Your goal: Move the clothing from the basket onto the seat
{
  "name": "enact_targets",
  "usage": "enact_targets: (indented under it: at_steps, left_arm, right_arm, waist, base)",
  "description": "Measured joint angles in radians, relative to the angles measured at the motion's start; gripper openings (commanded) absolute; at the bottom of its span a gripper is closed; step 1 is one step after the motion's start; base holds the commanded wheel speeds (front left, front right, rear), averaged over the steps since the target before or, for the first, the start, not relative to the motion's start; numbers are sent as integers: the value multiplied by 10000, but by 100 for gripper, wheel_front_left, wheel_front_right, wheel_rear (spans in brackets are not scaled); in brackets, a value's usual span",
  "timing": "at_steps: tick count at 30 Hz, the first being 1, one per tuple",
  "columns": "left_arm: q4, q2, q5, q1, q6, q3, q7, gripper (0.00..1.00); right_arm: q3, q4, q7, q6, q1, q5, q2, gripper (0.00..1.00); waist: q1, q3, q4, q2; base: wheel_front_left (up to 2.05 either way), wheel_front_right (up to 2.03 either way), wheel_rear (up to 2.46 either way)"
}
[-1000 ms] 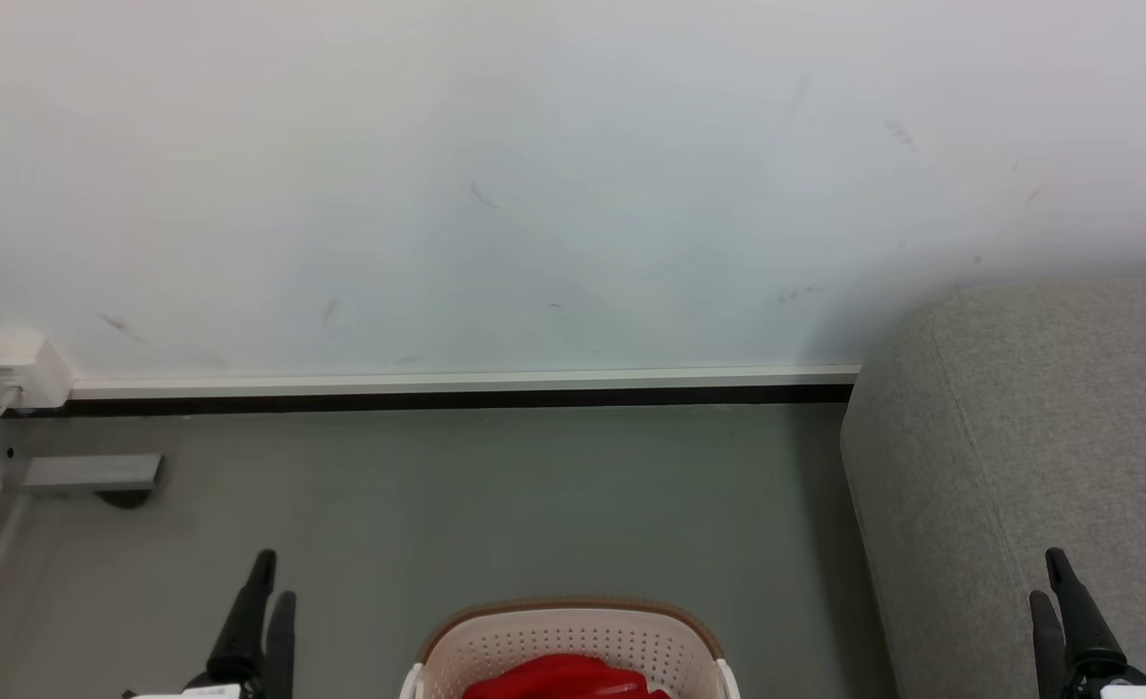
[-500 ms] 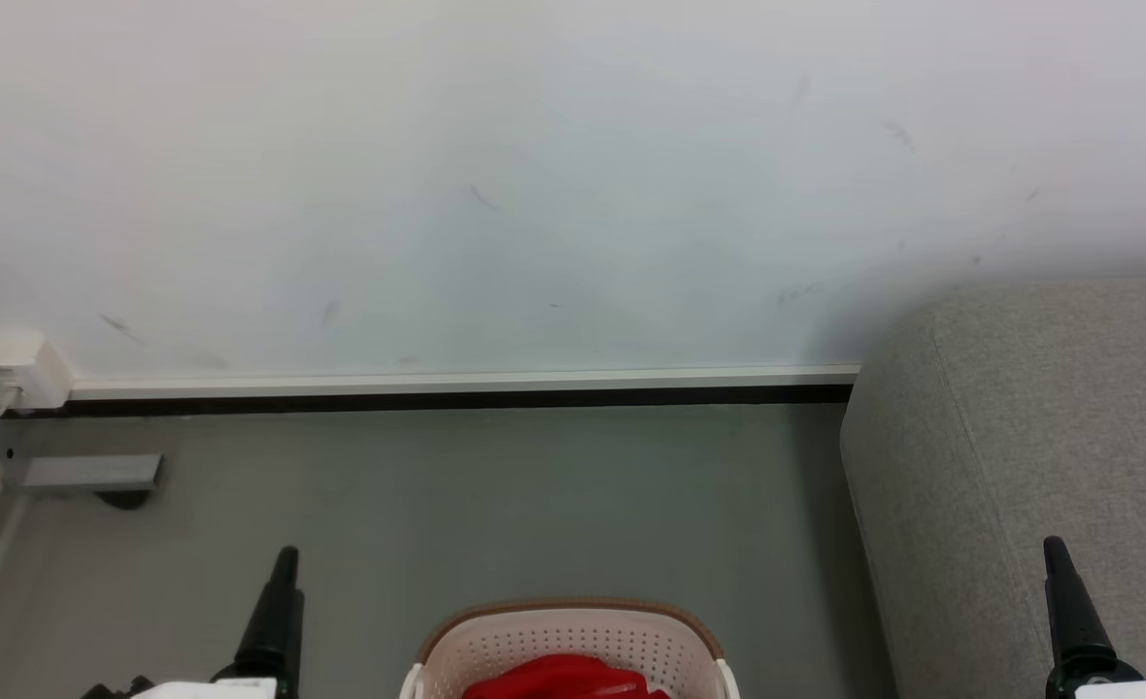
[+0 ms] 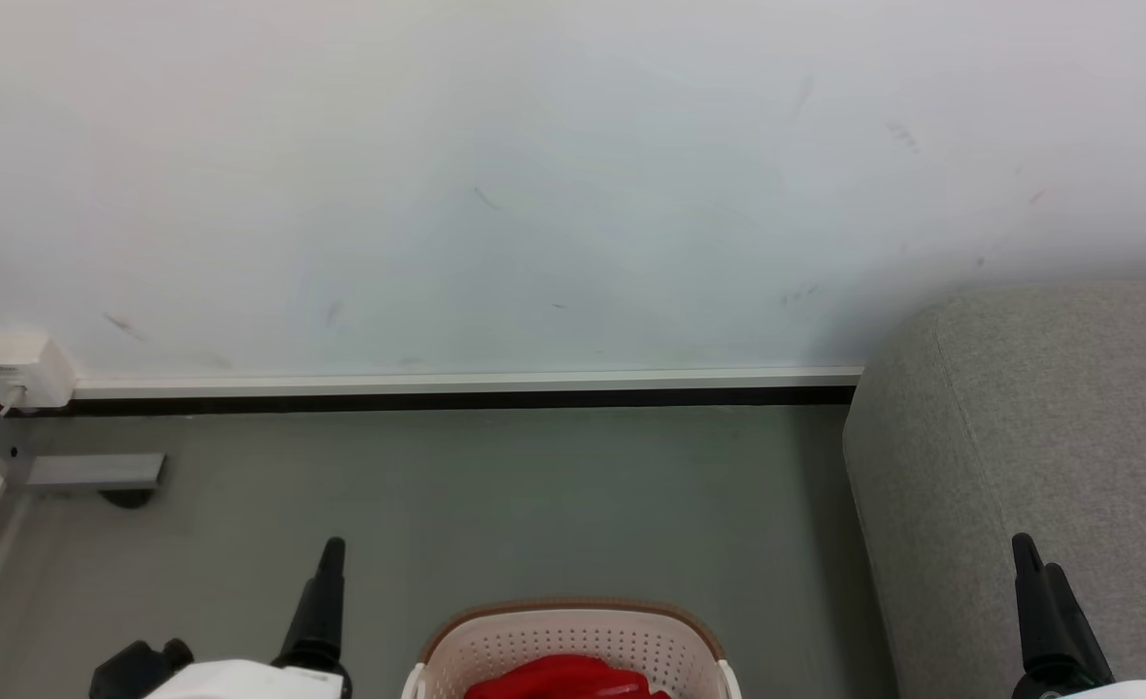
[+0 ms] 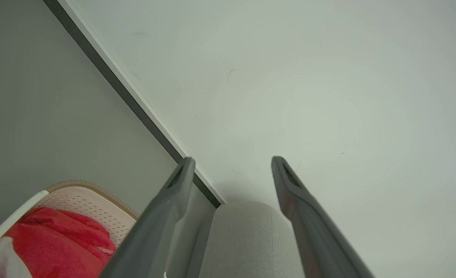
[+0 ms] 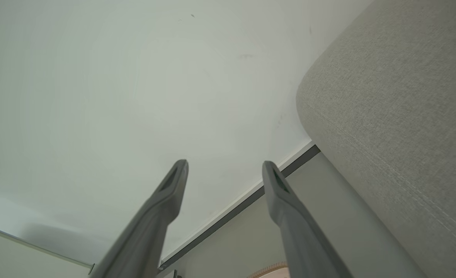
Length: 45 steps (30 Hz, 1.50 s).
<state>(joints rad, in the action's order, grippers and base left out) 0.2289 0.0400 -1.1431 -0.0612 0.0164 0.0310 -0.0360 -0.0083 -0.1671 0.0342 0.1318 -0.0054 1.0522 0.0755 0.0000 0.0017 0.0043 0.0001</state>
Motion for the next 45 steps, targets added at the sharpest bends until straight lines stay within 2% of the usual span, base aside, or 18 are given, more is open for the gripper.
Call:
enact_targets:
  at_steps: [11,26,45]
  left_arm:
    - [150,6,2242,21,-282,368,-368,100]
    - [357,46,5016,55,-617,533,-815,100]
    - [213,313,7313,237,-1011,702,-1302,100]
  right_arm:
    - [265,165,385,0,145,-1916,153,100]
    - [529,105,828,0,349,-3848,255,100]
    - [888,6,1344,0,500,-5764,449,100]
  waist:
    - [0,-1,10,0]
    - [0,-16,83,0]
    - [-1,-63,117,0]
  base:
    - [0,0,0]
    - [0,0,0]
    - [0,0,0]
